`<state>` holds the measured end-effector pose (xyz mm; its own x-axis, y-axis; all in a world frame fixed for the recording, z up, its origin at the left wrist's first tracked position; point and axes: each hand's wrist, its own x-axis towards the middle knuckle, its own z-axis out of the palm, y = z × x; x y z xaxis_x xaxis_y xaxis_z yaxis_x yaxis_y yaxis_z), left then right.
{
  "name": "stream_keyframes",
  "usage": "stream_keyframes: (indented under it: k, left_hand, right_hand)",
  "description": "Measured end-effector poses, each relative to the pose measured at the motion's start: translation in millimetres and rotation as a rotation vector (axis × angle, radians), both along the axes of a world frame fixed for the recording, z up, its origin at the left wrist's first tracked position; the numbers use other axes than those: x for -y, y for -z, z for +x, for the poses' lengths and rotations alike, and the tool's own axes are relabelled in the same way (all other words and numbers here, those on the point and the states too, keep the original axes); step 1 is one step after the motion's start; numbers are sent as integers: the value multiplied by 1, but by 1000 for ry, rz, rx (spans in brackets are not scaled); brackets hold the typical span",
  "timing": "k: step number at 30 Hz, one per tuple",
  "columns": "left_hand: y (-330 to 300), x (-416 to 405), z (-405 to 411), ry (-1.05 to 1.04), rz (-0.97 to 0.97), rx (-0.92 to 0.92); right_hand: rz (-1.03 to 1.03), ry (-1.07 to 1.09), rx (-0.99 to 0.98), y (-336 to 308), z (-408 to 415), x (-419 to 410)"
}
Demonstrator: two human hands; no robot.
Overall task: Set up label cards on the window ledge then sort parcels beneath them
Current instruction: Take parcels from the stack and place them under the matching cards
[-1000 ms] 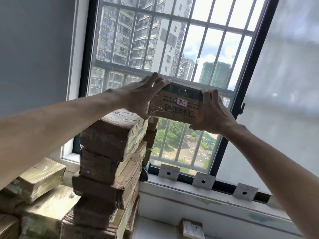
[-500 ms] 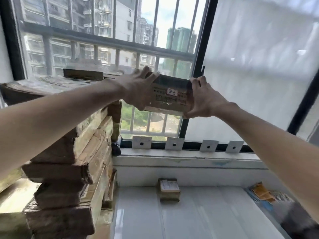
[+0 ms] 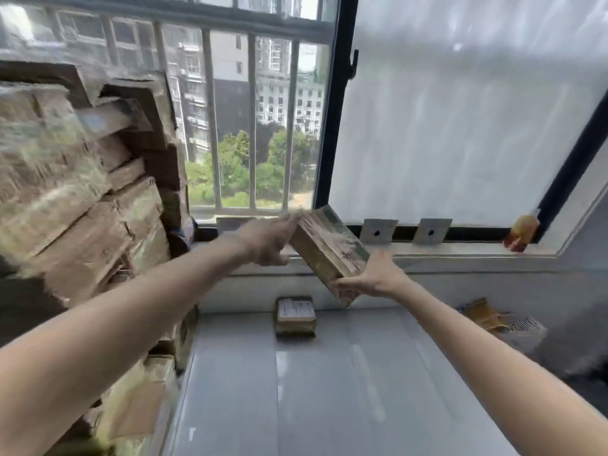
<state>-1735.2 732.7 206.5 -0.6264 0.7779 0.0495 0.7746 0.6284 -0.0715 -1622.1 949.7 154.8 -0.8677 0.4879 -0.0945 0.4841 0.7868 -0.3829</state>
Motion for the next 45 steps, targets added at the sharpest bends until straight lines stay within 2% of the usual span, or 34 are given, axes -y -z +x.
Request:
stream_keyframes:
  k: [5,8,10,15,21,24,29,33,40,43,45]
  left_hand:
    - [105,-35,21,-43,-21,293]
    - [150,-41,39,-56,-44,378]
    - [170,-43,47,-73,-50,421]
    - [206,-43,46,-136,-39,512]
    - [245,-46,30,-153,-38,578]
    - [265,-57,20,-116,26,654]
    - [293,-81,8,-36,186,774]
    - [318,-99,3,-65,302,885]
    - [348,-112,-4,-96,317,986]
    - [356,-116,-13,-128,300,986]
    - [362,-120,-21,-160,278,973]
  right_hand:
    - [-237,147,108,83,10,-30]
    - [-509,176,94,119,8,-39]
    - [-606,184,77,140,6,-43]
    - [-640,225,150,183,-2,-46]
    - [-758,383,254,227,-9,-49]
    - [-863,393,238,247,-17,-54]
    - [-999,265,243,235,-25,-44]
    - [-1097,280,241,244,-33,-49]
    - [-1091,340,200,274,-37,-65]
    - [-990,353,203,283,-45,-75]
    - [-847,353,225,284,-51,-81]
